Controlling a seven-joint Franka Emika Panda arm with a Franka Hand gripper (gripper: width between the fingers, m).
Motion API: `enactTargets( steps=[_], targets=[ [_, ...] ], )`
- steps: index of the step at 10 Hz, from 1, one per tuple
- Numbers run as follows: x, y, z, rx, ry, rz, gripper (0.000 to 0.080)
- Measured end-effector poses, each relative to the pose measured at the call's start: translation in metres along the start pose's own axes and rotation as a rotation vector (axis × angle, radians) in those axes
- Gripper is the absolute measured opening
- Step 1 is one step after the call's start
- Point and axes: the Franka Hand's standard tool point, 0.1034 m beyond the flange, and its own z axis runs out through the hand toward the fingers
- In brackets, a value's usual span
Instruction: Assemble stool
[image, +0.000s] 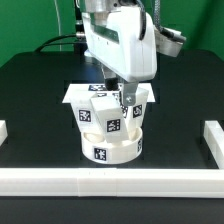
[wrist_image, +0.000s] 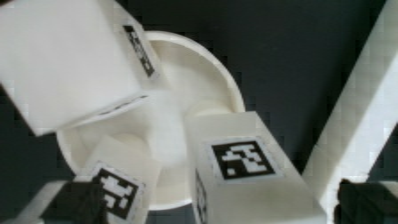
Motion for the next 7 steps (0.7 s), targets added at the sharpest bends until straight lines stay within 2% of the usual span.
enactTargets(
  steps=[3,5,7],
  targets=[
    [0.0004,0.0004,0.0018,-0.002,0.003,-0.019,0.0649],
    [-0.0013,-0.0024,-0.0005,-0.037,0.045,-0.276,0.0649],
    [-0.0010,-0.0049,-0.0029,-0.038,0.050,-0.447,0.0649]
  ],
)
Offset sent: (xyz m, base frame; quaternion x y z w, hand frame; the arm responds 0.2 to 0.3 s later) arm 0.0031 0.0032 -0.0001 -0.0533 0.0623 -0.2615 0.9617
